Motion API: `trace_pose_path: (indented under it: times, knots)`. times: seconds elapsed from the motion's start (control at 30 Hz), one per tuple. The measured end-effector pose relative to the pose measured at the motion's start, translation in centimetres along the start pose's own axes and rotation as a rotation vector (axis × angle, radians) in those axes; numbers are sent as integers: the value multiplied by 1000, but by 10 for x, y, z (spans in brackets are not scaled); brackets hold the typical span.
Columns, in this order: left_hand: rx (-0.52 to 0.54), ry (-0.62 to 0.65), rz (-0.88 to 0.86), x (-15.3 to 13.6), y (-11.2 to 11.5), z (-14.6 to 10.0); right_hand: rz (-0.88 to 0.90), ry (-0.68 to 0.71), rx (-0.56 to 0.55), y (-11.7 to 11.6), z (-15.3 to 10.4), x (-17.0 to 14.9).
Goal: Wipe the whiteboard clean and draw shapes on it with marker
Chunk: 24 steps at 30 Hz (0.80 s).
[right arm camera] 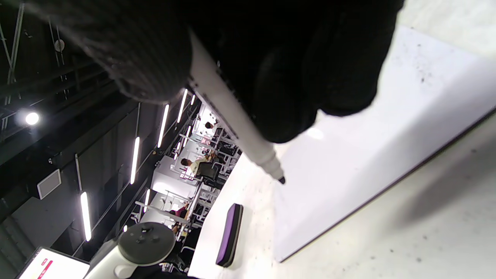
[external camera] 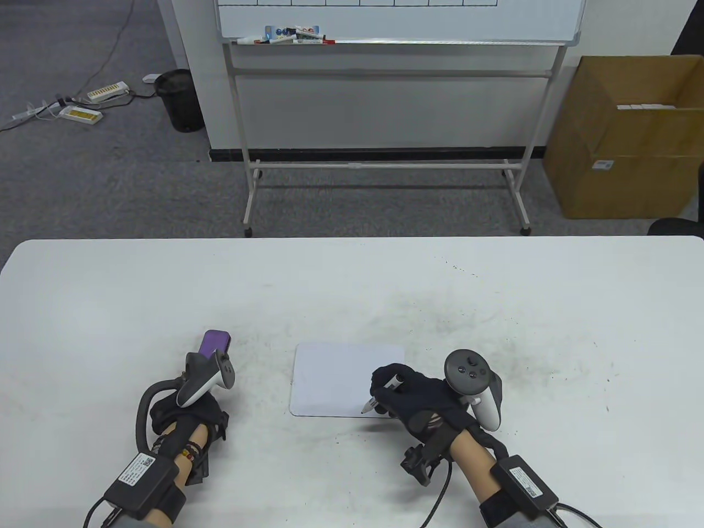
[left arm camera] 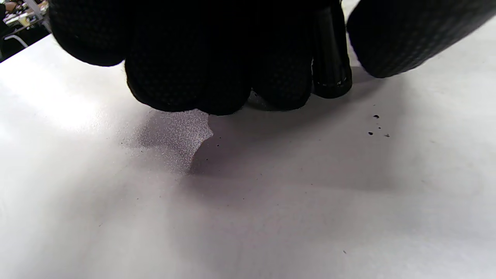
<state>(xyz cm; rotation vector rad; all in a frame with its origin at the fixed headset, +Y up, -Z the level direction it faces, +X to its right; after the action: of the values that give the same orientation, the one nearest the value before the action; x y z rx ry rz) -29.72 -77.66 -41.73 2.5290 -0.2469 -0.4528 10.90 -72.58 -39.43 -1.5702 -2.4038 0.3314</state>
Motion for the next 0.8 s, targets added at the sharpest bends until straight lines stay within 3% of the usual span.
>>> trace_pose_path:
  times: [0.43,0.63,0.8]
  knots:
    - [86,27,-8,2,-12,-16,-1,-3,-4,1,0,-1]
    - [287,145,-36,25,-35,-56,-5,11,-27,3,2,2]
    - [371,308,-61,52,-36,-85,-8,25,-105,8,6,7]
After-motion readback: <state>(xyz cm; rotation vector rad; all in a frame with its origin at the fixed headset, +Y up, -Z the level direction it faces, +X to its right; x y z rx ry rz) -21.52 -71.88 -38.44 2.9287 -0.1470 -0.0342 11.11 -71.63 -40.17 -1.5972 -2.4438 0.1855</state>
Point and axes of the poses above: the tracker on the back of each hand, its own x axis roughly to the thumb side, its own z axis roughly from the wrist to the fingertips, y = z × x, the point moved 3 cm from there along z, roughly from the wrist to the fingertips, and after that the axes turned 2 degrees about -z, right-handed, at the moved point
